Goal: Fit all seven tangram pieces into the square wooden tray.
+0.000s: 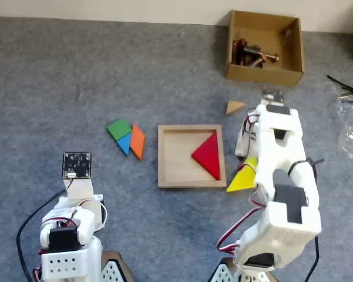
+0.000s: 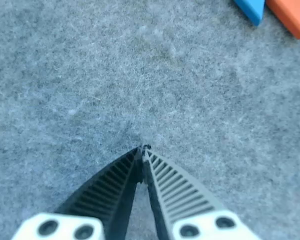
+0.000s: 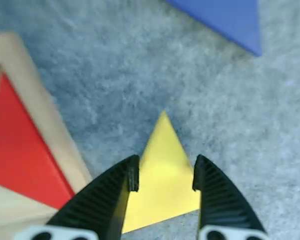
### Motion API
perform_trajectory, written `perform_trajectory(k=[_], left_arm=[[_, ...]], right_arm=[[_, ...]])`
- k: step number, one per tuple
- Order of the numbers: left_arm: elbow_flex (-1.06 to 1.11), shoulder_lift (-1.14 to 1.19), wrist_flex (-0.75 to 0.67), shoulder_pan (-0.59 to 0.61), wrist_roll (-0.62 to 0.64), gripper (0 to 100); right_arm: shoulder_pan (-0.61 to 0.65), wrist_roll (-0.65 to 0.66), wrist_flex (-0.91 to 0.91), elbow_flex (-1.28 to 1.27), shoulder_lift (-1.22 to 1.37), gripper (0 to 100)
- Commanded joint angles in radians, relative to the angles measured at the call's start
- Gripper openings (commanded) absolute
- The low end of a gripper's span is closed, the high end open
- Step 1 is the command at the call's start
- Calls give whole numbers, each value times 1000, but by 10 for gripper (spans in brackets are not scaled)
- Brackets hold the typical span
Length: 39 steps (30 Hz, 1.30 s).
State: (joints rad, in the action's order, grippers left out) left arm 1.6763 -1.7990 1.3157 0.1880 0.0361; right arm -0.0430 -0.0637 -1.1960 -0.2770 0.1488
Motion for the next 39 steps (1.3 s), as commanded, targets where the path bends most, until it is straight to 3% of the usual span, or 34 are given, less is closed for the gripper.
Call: perform_trajectory(k=[1, 10, 23, 32, 39], left_arm=[[21, 7, 8, 8, 2, 5], [21, 7, 8, 8, 2, 5], [21, 7, 8, 8, 2, 5], [21, 7, 8, 8, 2, 5], [21, 7, 8, 8, 2, 5]], right_arm=[[-10, -49, -38, 28, -101, 160], [-8, -199, -87, -38, -153, 160], [45, -196, -82, -102, -151, 161], [47, -252, -81, -104, -145, 314], [73, -298, -30, -166, -145, 320]])
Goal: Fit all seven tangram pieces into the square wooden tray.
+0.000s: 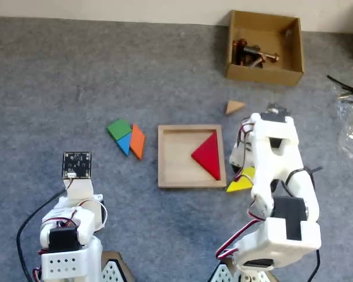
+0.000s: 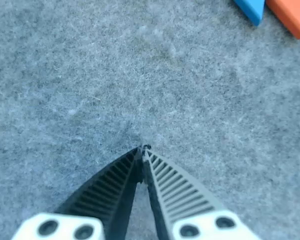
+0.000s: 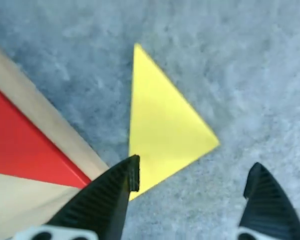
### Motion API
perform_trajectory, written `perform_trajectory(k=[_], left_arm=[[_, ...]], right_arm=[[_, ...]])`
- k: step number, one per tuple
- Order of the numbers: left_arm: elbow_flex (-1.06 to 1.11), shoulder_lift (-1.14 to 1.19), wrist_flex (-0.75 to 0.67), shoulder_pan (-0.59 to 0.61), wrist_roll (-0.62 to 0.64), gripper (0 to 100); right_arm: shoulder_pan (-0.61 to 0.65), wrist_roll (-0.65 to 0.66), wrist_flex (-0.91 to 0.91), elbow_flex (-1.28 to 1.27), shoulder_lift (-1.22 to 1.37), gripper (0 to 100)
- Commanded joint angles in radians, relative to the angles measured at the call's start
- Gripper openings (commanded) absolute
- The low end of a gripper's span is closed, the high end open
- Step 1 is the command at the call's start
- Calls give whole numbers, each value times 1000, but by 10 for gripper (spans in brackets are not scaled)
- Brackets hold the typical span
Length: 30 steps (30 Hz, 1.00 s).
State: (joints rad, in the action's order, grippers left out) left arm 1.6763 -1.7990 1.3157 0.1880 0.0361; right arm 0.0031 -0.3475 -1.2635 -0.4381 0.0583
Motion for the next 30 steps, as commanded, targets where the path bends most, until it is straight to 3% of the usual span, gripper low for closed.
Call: perform_trajectory(k=[1, 16, 30], left_arm=[[21, 7, 8, 8, 2, 5], [21, 7, 8, 8, 2, 5], [21, 7, 8, 8, 2, 5]], right_arm=[[28, -18, 53, -16, -56, 320], [27, -206, 148, -61, -54, 320], [27, -267, 248, -102, -59, 320]])
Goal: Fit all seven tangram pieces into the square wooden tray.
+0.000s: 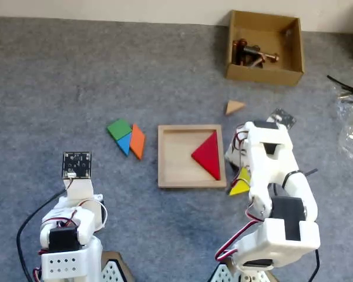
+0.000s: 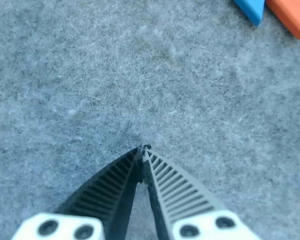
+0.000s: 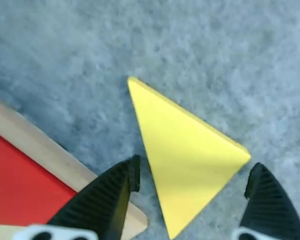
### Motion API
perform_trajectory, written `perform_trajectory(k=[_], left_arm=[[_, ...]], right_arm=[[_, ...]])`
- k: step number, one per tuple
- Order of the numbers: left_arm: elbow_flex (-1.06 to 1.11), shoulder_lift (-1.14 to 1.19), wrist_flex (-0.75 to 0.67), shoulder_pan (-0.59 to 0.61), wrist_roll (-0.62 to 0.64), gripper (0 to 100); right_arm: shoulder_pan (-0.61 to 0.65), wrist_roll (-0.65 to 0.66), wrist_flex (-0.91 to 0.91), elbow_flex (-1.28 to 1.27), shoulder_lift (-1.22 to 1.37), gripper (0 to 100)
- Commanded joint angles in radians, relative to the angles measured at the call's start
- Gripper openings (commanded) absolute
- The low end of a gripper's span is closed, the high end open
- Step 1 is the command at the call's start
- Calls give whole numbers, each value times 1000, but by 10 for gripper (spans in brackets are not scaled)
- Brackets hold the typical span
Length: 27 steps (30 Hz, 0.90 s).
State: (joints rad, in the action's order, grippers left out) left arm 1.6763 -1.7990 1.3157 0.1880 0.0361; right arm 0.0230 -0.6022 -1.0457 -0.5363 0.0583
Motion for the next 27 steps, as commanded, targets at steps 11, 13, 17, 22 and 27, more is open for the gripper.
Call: perform_trajectory(k=[11, 13, 17, 22, 27], left_arm=[[21, 7, 8, 8, 2, 5], [21, 7, 8, 8, 2, 5], [21, 7, 8, 8, 2, 5], [21, 7, 8, 8, 2, 5], [21, 7, 8, 8, 2, 5]], right_arm=[[10, -12, 30, -5, -54, 319], [12, -12, 30, -5, -53, 318], [12, -12, 30, -5, -53, 313], [12, -12, 30, -5, -53, 252], [10, -12, 30, -5, -53, 246]])
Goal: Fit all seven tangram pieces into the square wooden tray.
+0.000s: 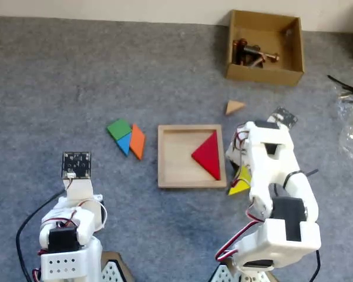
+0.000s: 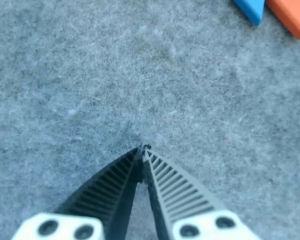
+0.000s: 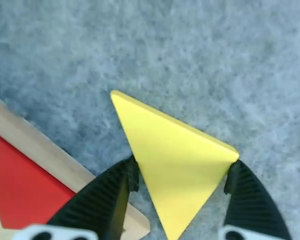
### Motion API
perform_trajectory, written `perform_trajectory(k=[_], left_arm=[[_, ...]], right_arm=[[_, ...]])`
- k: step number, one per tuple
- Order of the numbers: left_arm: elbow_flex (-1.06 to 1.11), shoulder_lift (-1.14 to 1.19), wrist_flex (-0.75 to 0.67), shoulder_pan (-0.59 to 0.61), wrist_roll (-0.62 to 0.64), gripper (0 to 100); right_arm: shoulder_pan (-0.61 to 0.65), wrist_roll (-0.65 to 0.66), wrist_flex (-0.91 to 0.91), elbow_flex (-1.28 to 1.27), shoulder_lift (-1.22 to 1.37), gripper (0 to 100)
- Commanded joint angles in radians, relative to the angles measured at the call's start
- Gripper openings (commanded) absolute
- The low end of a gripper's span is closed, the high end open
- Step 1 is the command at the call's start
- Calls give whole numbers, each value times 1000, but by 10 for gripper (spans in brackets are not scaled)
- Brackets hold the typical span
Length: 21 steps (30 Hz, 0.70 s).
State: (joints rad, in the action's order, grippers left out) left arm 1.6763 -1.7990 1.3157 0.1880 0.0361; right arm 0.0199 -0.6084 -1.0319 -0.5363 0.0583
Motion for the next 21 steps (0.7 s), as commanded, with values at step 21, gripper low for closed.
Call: perform_trajectory(k=[21], left_arm=[[21, 7, 8, 8, 2, 5]], right_arm=[[-35, 371, 16, 2, -58, 245]])
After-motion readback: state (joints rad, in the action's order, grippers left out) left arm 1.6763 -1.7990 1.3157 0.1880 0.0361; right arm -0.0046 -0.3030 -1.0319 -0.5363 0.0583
